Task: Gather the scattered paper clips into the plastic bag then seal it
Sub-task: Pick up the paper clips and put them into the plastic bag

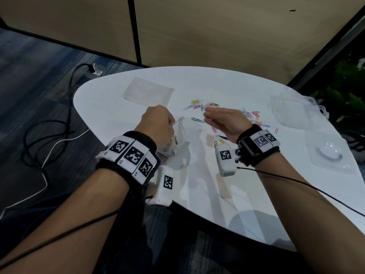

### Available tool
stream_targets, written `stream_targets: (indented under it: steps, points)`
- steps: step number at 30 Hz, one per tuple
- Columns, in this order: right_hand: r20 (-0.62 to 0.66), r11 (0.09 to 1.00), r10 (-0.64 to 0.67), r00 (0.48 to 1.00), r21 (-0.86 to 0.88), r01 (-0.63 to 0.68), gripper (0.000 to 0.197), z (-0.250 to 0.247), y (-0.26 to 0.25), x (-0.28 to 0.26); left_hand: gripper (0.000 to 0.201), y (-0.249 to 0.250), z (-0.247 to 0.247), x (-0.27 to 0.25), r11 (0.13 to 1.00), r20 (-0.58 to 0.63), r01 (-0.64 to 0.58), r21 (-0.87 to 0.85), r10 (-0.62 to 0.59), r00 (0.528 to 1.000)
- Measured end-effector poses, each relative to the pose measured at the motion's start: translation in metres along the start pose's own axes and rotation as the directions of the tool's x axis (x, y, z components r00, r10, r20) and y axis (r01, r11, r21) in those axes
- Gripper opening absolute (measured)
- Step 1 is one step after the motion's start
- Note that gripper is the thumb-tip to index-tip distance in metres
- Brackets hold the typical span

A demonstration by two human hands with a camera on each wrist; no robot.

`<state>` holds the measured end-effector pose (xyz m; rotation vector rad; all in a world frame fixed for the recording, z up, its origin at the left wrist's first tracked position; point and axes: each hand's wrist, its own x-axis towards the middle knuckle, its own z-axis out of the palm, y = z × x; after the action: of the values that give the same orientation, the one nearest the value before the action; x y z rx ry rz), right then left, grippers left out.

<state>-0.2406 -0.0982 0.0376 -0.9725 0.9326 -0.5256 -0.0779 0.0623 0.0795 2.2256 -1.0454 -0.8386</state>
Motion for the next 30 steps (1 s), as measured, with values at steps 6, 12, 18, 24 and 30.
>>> stream_targets:
  steps: [6,12,18,24,30]
  points:
    - [0.169,0.994,0.102,0.98,-0.057,-0.094,0.023,0.048,0.013,-0.035,0.026,0.018,0.009,-0.001,1.0,-0.016,-0.003,-0.006,0.003,1.0]
    - [0.091,0.955,-0.077,0.993,-0.28,0.099,0.011,0.041,0.011,-0.034,0.022,0.033,0.023,0.008,0.998,-0.045,0.015,-0.066,-0.018,0.999]
    - [0.316,0.523,-0.161,0.935,-0.776,0.353,0.024,0.03,0.011,-0.035,0.025,0.044,0.031,0.011,0.999,-0.065,-0.028,-0.045,0.025,0.998]
    - [-0.058,0.77,-0.44,0.896,-0.537,0.344,0.034,-0.024,-0.024,-0.017,0.028,0.056,0.03,0.017,1.0,-0.072,-0.003,-0.027,0.001,0.997]
    - [-0.541,0.352,-0.154,0.827,-0.812,-0.466,0.063,-0.16,0.013,0.04,0.029,0.063,0.035,0.018,0.999,-0.052,-0.009,0.043,0.011,0.999]
